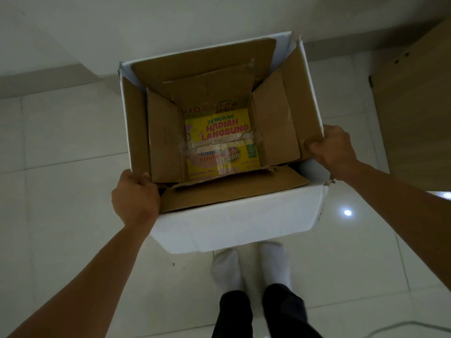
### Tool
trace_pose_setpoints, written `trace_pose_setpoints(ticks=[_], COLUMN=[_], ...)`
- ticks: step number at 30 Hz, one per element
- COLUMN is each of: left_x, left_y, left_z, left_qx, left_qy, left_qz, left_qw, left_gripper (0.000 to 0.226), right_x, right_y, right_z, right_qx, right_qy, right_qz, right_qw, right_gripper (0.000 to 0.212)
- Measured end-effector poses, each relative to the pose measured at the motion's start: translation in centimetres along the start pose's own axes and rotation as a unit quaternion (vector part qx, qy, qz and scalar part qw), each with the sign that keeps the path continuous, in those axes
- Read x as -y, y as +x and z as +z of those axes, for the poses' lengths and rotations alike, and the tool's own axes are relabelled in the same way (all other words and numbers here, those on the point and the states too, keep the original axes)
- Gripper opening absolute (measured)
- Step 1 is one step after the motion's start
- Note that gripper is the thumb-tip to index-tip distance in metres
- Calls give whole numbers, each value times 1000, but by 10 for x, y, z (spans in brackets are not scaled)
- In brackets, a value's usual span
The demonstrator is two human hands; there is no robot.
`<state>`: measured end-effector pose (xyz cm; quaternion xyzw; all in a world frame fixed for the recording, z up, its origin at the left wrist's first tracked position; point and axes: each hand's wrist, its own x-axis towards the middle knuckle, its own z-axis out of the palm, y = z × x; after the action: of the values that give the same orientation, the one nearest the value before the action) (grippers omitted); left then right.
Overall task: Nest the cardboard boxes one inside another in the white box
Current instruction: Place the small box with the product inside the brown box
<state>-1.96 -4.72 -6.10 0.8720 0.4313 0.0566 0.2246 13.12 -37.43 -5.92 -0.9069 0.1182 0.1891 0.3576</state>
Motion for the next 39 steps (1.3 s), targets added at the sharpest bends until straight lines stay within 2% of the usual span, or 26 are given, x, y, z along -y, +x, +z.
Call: trace_pose_setpoints(ticks=[5,10,21,26,29,32,36,39], left_x=[-25,-56,-141,-180,-202,-222,-236,-235], left_y=[-37,-75,-169,-189,-195,-200,-202,-202], left_z=[19,39,97,118,130,141,149,148], left_qx=[13,7,-2,0,1,6,17,32], left_qy=[-14,-6,-26,-31,-31,-29,-12,5], left_qz=[0,-3,-32,-33,-29,-24,-17,-5], left_qw=[1000,1000,999,999,999,999,1000,999], left_gripper=[14,15,18,18,16,17,18,19], right_x=[-39,-80,-163,-182,-187,-188,-190,-189], right_y=[-1,9,42,56,61,66,67,60], right_z=[-32,-67,-159,-193,-206,-216,-220,-213], right_qx=[-5,-10,-25,-66,-114,-146,-143,-150], right_qy=[3,9,49,-12,-62,-61,-62,-57], right_qz=[21,29,57,53,54,74,72,62], right_qw=[1000,999,997,996,990,985,985,985], right_gripper=[29,4,26,30,35,35,41,56])
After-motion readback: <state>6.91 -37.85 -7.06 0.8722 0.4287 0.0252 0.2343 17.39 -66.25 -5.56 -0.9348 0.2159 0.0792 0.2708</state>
